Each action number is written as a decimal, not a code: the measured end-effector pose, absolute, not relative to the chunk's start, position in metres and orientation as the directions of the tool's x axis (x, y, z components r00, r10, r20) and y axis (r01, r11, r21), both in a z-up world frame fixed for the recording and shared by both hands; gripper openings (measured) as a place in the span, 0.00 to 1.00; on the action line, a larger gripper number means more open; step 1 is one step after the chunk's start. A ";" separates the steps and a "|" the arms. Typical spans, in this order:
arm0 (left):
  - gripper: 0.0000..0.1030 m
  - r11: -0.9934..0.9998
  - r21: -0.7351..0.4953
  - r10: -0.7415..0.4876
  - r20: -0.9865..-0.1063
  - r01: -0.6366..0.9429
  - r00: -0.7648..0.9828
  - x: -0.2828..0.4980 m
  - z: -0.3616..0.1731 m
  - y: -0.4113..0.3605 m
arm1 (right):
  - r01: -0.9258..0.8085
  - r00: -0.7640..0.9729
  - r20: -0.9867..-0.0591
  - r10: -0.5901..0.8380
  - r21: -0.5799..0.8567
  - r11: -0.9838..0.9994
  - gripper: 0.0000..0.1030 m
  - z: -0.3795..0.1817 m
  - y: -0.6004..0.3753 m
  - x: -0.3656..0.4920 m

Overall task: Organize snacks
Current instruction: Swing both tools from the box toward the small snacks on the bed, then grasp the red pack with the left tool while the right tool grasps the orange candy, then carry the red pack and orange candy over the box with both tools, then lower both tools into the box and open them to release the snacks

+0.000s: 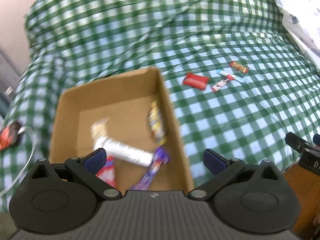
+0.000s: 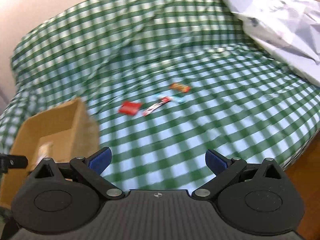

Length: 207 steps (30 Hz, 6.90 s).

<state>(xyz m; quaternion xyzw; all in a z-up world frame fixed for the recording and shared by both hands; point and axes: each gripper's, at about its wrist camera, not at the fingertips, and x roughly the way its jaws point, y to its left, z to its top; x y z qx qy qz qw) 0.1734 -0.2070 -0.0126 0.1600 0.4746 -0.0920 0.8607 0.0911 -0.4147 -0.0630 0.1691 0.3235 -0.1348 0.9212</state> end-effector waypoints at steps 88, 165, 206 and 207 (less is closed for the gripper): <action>0.06 0.935 -0.196 -0.338 -0.743 0.294 0.577 0.239 0.029 -0.182 | 0.085 0.785 -0.607 0.125 0.306 0.948 0.17 -0.080 -0.450 0.208; 0.06 0.984 -0.154 -0.178 -0.743 0.094 0.646 0.074 0.022 0.024 | -0.256 0.704 -0.634 0.320 0.193 0.947 0.18 0.003 -0.185 0.072; 1.00 0.999 -0.047 -0.028 -0.828 -0.020 0.561 0.202 -0.063 0.001 | -0.124 0.618 -0.756 0.217 0.178 0.976 0.81 -0.080 -0.200 0.211; 1.00 0.999 -0.035 -0.022 -0.826 -0.013 0.563 0.197 -0.061 0.003 | -0.115 0.620 -0.757 0.207 0.174 0.978 0.82 -0.078 -0.200 0.208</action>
